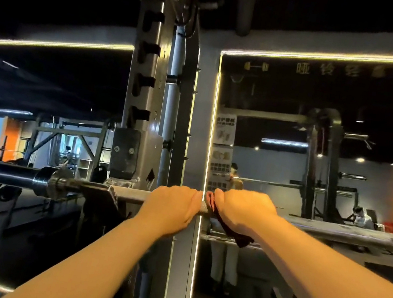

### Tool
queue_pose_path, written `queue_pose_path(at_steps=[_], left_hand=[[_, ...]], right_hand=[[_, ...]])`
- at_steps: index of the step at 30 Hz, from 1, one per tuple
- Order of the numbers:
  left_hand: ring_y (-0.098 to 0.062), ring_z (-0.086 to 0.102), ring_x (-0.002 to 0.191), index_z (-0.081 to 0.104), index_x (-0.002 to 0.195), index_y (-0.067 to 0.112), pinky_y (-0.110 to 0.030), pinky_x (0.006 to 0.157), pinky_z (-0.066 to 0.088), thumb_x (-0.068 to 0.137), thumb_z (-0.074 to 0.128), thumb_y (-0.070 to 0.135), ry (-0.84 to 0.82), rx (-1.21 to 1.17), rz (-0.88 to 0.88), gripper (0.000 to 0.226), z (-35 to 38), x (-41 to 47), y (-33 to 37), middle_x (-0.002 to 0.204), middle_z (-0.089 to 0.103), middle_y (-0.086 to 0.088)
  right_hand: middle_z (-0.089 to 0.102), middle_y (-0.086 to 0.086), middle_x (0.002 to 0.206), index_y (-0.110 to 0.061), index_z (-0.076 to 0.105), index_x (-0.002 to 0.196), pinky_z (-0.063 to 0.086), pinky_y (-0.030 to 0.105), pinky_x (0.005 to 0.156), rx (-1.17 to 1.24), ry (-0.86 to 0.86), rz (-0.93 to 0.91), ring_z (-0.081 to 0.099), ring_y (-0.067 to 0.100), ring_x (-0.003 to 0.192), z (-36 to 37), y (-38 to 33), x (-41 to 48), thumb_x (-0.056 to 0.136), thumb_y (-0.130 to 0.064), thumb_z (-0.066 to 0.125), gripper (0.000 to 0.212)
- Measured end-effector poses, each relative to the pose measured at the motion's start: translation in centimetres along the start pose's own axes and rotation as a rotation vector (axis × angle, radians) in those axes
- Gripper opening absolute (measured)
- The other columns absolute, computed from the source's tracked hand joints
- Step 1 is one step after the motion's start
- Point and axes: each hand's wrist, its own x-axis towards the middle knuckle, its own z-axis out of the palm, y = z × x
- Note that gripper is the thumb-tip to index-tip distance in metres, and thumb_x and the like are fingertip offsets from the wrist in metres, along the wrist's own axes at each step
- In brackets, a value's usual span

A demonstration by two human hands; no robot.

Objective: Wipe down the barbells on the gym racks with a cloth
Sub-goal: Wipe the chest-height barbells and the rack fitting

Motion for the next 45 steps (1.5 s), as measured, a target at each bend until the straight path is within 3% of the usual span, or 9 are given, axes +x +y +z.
queue_pose_path(at_steps=[5,9,12,17,24,30,36,41,45], left_hand=[[-0.019,0.048,0.068,0.053,0.104,0.020,-0.033,0.062,0.035,0.103,0.042,0.033,0.110,0.103,-0.106,0.017,1.3,-1.5,-2.9,0.085,0.058,-0.001],[-0.016,0.028,0.043,0.056,0.069,0.016,-0.028,0.045,0.022,0.081,0.073,0.026,0.310,0.041,-0.097,0.023,2.9,-1.1,-2.6,0.052,0.033,0.001],[-0.017,0.029,0.042,0.054,0.068,0.017,-0.028,0.044,0.026,0.082,0.071,0.028,0.333,0.065,-0.104,0.025,3.6,-0.9,-2.7,0.055,0.028,0.001],[-0.016,0.029,0.043,0.053,0.066,0.018,-0.028,0.044,0.025,0.085,0.062,0.032,0.368,0.053,-0.145,0.025,3.7,-0.9,-2.4,0.055,0.028,0.002],[-0.007,0.009,0.047,0.036,0.068,0.024,-0.029,0.050,0.008,0.098,0.024,0.032,0.377,0.038,-0.216,0.034,3.9,-0.9,-2.3,0.056,0.009,0.011],[-0.018,0.032,0.040,0.049,0.067,0.017,-0.027,0.045,0.023,0.088,0.061,0.021,0.226,0.093,-0.181,0.025,2.8,-1.2,-1.9,0.051,0.032,0.001],[-0.015,0.051,0.063,0.039,0.091,0.023,-0.029,0.058,0.036,0.107,0.033,0.035,0.158,0.193,-0.162,0.021,2.2,-1.2,-1.5,0.076,0.051,0.002],[-0.014,0.051,0.062,0.045,0.092,0.020,-0.028,0.057,0.038,0.106,0.035,0.033,0.151,0.186,-0.155,0.021,2.0,-1.5,-1.6,0.076,0.054,0.001],[-0.014,0.040,0.048,0.039,0.079,0.020,-0.028,0.046,0.030,0.099,0.048,0.031,0.174,0.154,-0.116,0.024,2.8,-1.3,-2.6,0.061,0.044,0.001]], right_hand=[[0.063,-0.001,0.082,-0.024,0.051,0.091,0.043,0.037,0.070,-0.111,0.448,0.089,0.055,0.023,0.073,2.7,-0.9,-1.0,0.102,-0.051,0.050,0.029],[0.057,0.003,0.083,-0.021,0.058,0.085,0.043,0.044,0.077,-0.182,0.746,0.175,0.052,0.027,0.078,6.6,-2.3,-1.8,0.101,-0.043,0.044,0.030],[0.060,0.003,0.084,-0.021,0.060,0.089,0.044,0.043,0.074,-0.187,0.676,0.117,0.055,0.027,0.077,4.9,-2.2,-1.4,0.103,-0.045,0.031,0.040],[0.061,0.001,0.094,-0.023,0.046,0.104,0.054,0.053,0.088,-0.030,-0.017,0.095,0.060,0.027,0.090,-1.0,-2.6,0.2,0.105,-0.044,0.045,0.021],[0.057,0.004,0.096,-0.022,0.058,0.102,0.043,0.045,0.082,-0.162,0.691,0.056,0.054,0.028,0.089,6.3,-2.6,-1.1,0.105,-0.048,0.034,0.036],[0.059,0.009,0.109,-0.017,0.057,0.115,0.041,0.049,0.093,-0.193,0.521,0.072,0.055,0.033,0.103,5.0,-3.1,-1.4,0.105,-0.053,0.019,0.054],[0.066,0.007,0.118,-0.019,0.059,0.119,0.044,0.050,0.099,-0.086,0.378,0.052,0.060,0.032,0.114,2.3,-3.1,-0.3,0.105,-0.061,0.016,0.062],[0.063,0.009,0.110,-0.017,0.056,0.121,0.043,0.054,0.097,-0.198,0.554,0.044,0.059,0.033,0.102,5.3,-3.3,-1.6,0.104,-0.052,0.035,0.044],[0.059,0.005,0.121,-0.019,0.051,0.131,0.047,0.045,0.094,-0.115,0.434,-0.117,0.057,0.027,0.110,3.2,-0.9,-2.1,0.102,-0.061,0.013,0.063]])
